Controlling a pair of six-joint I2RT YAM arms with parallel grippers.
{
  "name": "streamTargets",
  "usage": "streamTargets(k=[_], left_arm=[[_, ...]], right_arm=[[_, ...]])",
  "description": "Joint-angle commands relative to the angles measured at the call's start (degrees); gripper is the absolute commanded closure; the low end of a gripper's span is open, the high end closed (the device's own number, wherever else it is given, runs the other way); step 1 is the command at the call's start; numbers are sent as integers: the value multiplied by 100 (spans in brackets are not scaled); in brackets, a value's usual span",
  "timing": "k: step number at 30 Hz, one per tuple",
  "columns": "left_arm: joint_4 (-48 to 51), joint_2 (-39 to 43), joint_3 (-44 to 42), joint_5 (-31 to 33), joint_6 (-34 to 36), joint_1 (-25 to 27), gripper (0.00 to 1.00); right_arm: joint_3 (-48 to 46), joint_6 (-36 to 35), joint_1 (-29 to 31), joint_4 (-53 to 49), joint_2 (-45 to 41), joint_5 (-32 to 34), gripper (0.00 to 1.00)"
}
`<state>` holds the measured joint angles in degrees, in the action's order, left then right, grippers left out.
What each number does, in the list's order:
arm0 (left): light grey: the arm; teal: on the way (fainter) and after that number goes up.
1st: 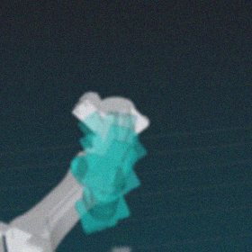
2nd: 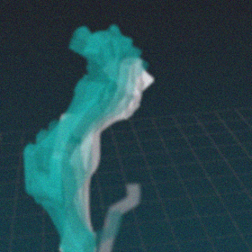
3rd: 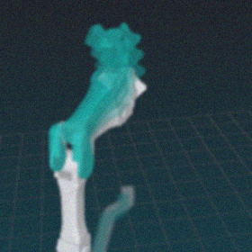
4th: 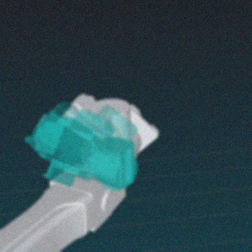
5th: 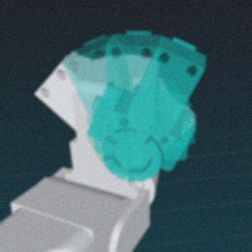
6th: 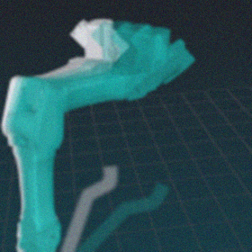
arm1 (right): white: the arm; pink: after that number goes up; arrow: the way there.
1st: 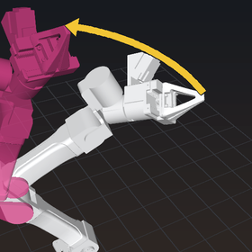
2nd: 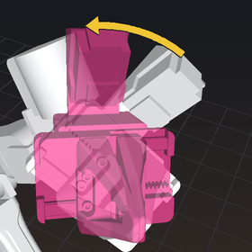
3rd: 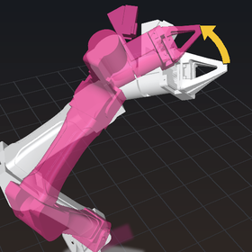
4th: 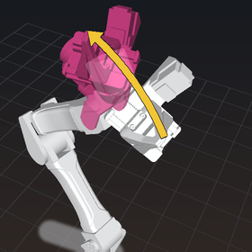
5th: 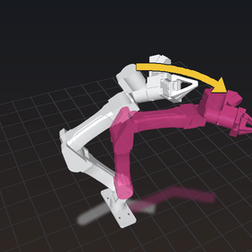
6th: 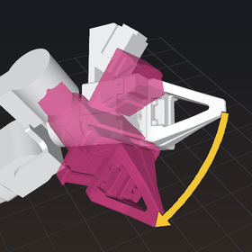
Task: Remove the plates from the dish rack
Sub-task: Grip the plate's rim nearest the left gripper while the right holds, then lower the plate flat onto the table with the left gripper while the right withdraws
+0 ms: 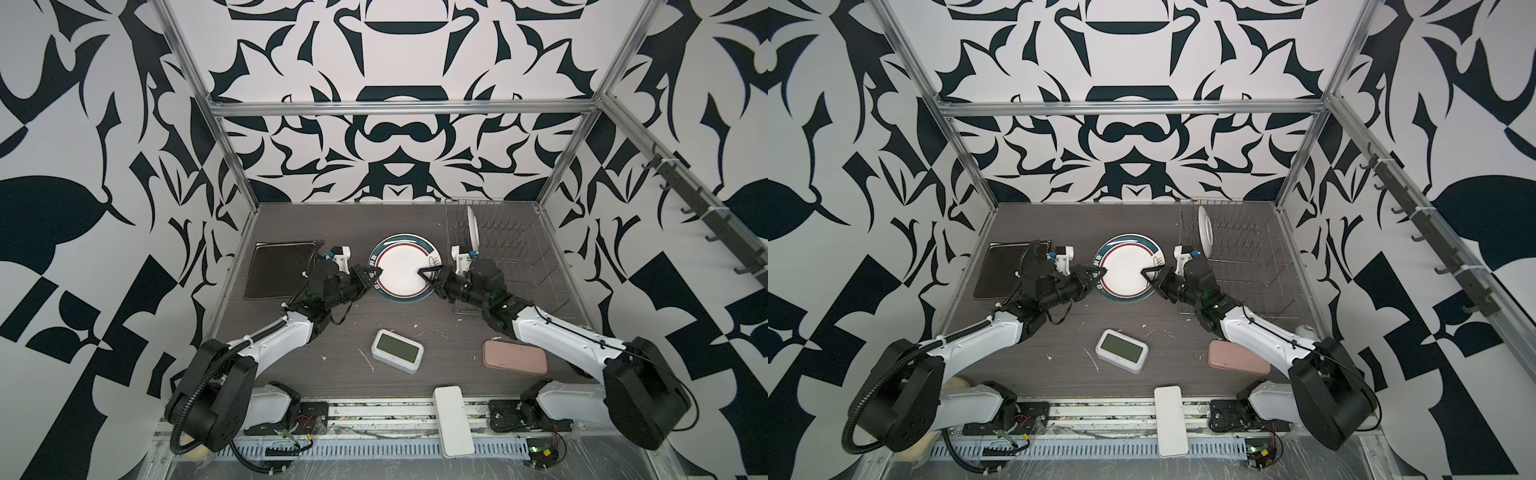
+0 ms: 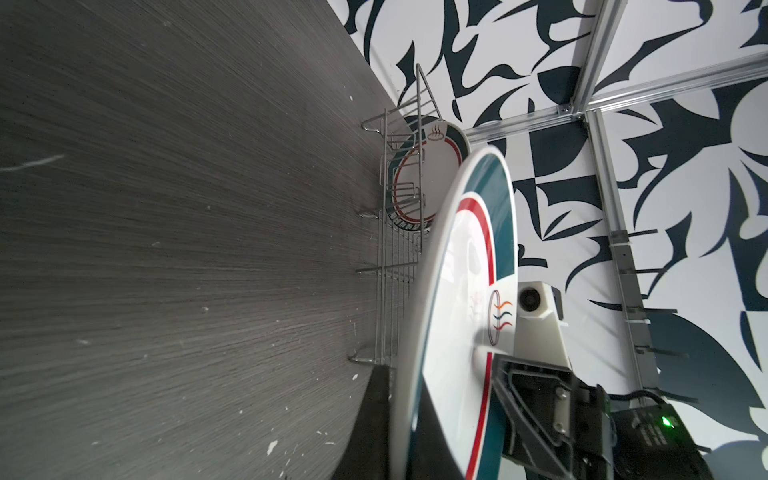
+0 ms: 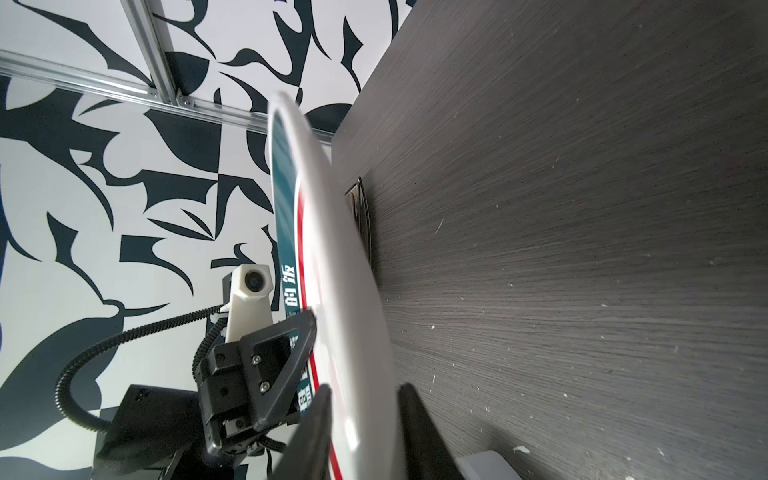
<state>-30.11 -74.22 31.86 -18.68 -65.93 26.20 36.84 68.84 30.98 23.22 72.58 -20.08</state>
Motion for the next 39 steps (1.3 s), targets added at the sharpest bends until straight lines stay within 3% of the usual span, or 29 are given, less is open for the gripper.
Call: streamTargets(k=[1, 5, 10, 21, 39], left_arm=[[-21, 74, 31, 23, -26, -237, 100], [126, 74, 91, 43, -57, -451, 100], [625, 311, 167, 508, 126, -554, 100], [709, -390, 189, 1316, 85, -698, 100], [-330, -1915, 508, 1391, -598, -791, 100]], right_arm=[[177, 100, -179, 390, -114, -219, 48], [245, 199, -388, 319, -30, -518, 33], [387, 176, -566, 101, -6, -654, 27], [1066, -384, -889, -962, 31, -747, 25], [1621, -1188, -1112, -2065, -9, -638, 24]])
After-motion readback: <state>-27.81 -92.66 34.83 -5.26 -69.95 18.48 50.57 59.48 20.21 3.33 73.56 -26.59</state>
